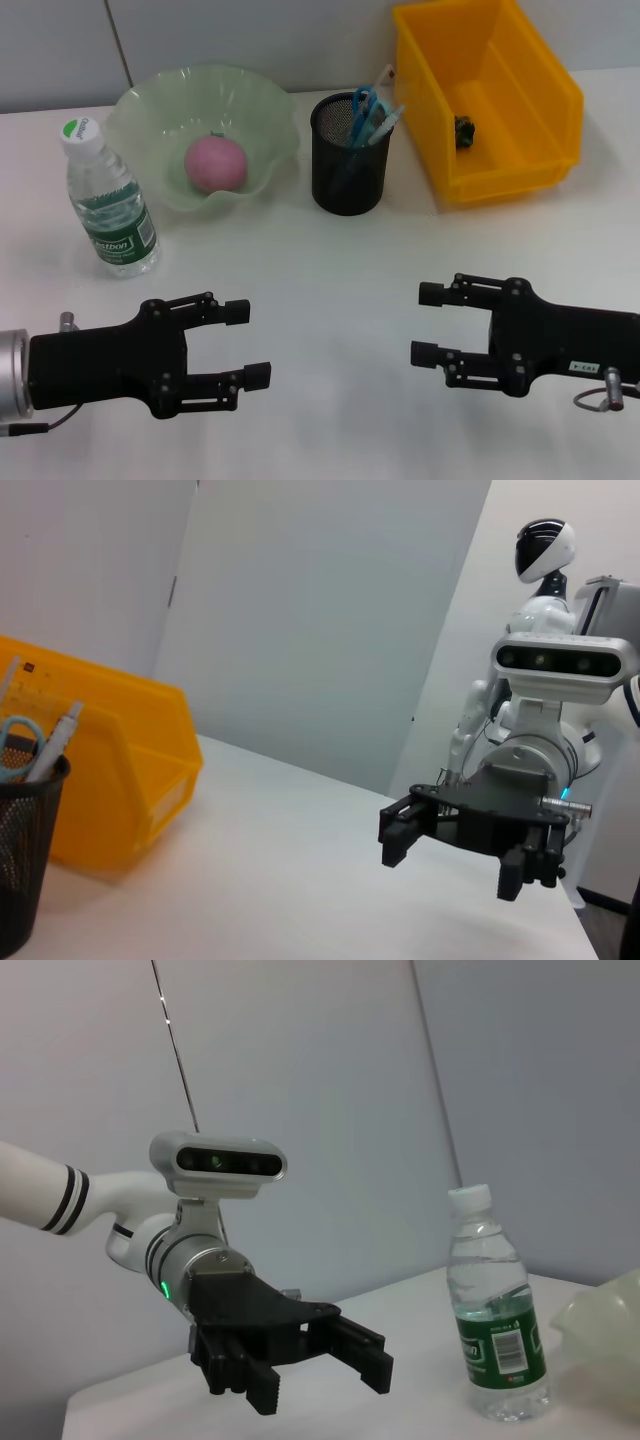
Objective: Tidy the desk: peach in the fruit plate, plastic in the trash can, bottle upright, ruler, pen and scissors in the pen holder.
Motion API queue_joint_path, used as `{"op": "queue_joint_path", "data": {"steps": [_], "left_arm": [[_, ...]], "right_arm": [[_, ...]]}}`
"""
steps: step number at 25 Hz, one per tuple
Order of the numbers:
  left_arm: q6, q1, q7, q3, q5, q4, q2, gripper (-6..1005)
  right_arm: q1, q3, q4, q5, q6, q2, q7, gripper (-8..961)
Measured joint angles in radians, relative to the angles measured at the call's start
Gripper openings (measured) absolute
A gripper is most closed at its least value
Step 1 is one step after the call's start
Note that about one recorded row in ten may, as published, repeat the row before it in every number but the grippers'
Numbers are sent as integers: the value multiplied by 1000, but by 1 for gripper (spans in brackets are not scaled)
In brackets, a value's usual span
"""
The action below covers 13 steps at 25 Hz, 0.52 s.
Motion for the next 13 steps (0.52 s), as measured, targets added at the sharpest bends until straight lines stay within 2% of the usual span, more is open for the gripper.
{"op": "queue_joint_path", "data": {"steps": [13], "left_arm": [[5, 2, -3, -5, 1, 1, 6, 815]], "right_arm": [[4, -6, 7, 0, -2, -2, -1, 709]]}}
